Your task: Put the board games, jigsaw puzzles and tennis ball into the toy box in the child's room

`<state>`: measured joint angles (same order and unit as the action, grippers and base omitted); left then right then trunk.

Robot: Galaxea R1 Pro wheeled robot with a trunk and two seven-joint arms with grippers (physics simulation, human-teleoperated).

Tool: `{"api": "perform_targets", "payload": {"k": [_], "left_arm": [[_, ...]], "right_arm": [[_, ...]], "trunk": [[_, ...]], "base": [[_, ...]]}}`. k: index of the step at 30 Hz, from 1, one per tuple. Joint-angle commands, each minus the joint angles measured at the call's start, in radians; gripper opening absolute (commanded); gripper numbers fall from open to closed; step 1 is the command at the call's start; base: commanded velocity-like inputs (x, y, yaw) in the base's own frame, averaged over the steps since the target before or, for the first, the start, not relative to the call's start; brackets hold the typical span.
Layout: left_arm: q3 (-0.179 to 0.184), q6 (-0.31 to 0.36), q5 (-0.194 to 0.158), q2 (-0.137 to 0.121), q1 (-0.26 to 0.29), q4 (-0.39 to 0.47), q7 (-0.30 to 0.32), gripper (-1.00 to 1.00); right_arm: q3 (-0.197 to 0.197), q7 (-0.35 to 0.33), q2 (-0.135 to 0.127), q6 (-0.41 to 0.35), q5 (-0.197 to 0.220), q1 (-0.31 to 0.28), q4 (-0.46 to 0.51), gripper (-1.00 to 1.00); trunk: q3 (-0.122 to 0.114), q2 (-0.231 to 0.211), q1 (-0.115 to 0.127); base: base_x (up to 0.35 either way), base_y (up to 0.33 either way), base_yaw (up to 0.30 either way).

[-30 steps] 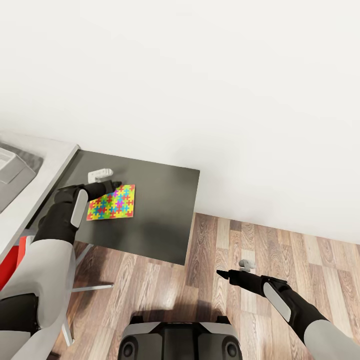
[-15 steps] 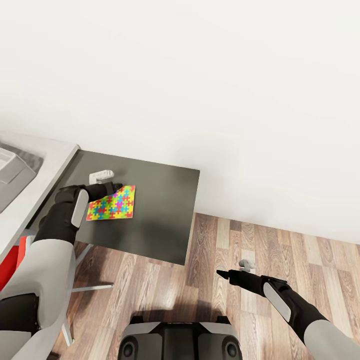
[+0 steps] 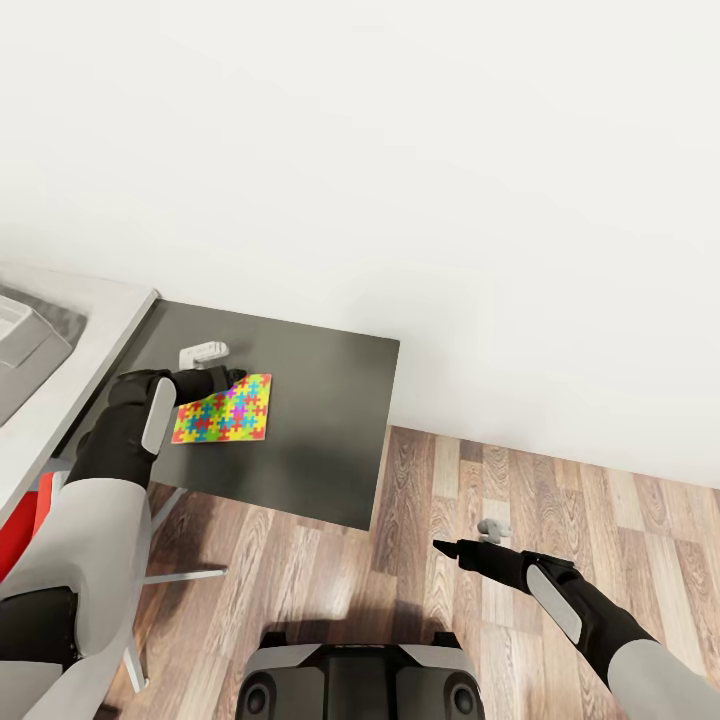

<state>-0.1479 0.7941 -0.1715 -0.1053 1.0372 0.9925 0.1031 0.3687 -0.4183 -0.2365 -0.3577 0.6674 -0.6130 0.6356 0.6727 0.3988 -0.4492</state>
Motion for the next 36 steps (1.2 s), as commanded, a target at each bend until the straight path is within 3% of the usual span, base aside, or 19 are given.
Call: {"api": "perform_targets", "payload": {"k": [1,22,30,36], "left_arm": [[-0.001,0.007,-0.006,0.000,0.000,-0.007,0.002,1.00],[-0.011,0.039,-0.009,0.000,0.000,0.017,0.013,1.00],[-0.012,0.039,-0.009,0.000,0.000,0.019,0.063,1.00],[-0.008,0.095,-0.009,0.002,0.000,0.080,0.067,1.00]], "right_arm": [[0.004,0.001,-0.001,-0.004,0.008,-0.001,0.001,1.00],[0.004,0.001,0.000,0.055,0.010,-0.001,-0.063,1.00],[0.004,0.001,-0.001,0.056,0.009,-0.001,-0.063,1.00],[0.004,0.001,-0.001,0.056,0.009,-0.001,-0.063,1.00]], "trunk": [[0.001,0.001,-0.001],[0.001,0.001,-0.001],[0.001,0.001,-0.001],[0.001,0.001,-0.001]], "base": [[0.000,0.000,0.000],[0.000,0.000,0.000],[0.000,0.000,0.000],[0.000,0.000,0.000]]}}
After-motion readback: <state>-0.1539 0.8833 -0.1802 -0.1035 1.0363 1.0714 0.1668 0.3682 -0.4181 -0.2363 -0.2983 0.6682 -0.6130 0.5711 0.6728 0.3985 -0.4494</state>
